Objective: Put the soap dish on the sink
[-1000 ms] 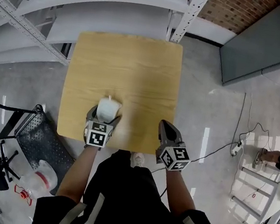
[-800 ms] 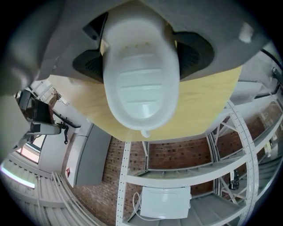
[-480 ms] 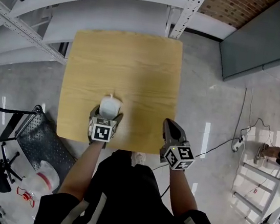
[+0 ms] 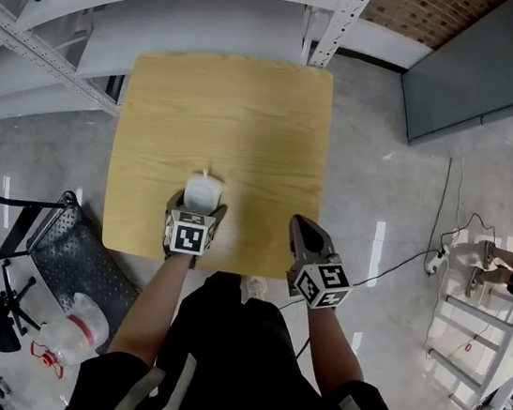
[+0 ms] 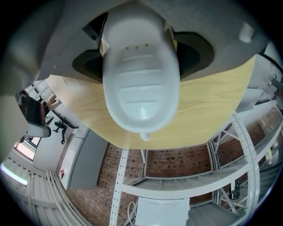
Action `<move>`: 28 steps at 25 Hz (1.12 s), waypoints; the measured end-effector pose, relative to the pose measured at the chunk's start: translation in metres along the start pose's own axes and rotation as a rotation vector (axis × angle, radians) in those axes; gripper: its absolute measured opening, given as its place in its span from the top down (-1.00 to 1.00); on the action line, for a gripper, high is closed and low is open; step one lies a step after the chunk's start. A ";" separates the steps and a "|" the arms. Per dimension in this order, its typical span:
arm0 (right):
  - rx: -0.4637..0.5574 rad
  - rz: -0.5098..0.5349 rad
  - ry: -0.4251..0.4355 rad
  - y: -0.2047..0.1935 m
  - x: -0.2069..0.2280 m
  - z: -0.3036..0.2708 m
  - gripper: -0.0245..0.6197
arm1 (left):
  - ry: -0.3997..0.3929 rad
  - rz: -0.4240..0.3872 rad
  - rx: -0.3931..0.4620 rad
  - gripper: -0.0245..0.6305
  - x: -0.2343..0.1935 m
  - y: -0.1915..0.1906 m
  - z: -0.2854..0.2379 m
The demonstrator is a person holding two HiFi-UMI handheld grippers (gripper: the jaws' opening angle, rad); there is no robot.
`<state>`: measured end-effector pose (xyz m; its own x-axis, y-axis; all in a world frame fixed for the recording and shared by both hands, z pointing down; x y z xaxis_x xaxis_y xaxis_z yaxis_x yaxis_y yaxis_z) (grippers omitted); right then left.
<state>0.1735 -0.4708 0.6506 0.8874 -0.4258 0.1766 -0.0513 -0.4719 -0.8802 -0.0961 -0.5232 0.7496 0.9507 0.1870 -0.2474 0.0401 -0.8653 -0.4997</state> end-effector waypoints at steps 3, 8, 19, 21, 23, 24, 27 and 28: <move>-0.002 0.019 0.023 0.003 -0.004 -0.001 0.90 | 0.003 -0.004 -0.004 -0.58 0.001 0.002 0.002; 0.009 0.033 0.040 0.007 -0.005 0.003 0.90 | 0.019 0.020 0.076 -0.61 0.002 0.012 0.016; 0.128 0.092 0.039 0.040 0.008 0.043 0.90 | -0.121 0.125 0.528 0.35 0.023 0.040 0.110; 0.143 0.104 0.045 0.040 0.008 0.058 0.90 | -0.102 0.145 0.599 0.93 0.029 0.035 0.131; 0.155 0.118 0.051 0.040 0.008 0.074 0.90 | -0.113 0.165 0.645 0.93 0.037 0.030 0.149; 0.165 0.125 0.054 0.041 0.009 0.081 0.90 | -0.119 0.169 0.668 0.93 0.041 0.027 0.158; 0.213 0.150 0.067 0.050 0.010 0.096 0.90 | -0.124 0.150 0.734 0.93 0.049 0.023 0.183; 0.231 0.155 0.071 0.053 0.010 0.101 0.90 | -0.121 0.139 0.747 0.93 0.050 0.021 0.191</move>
<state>0.2259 -0.4219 0.5607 0.8426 -0.5358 0.0550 -0.0712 -0.2120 -0.9747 -0.1063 -0.4433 0.5683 0.8900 0.1863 -0.4161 -0.3360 -0.3487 -0.8749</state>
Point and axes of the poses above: the fingertips, and each gripper's own axes: z backward along the fingers, x to its right, y out of its top, the point moved 7 cm from there along z, backward along the fingers, and after that the axes turned 12 degrees about z, right-handed, at the moved point
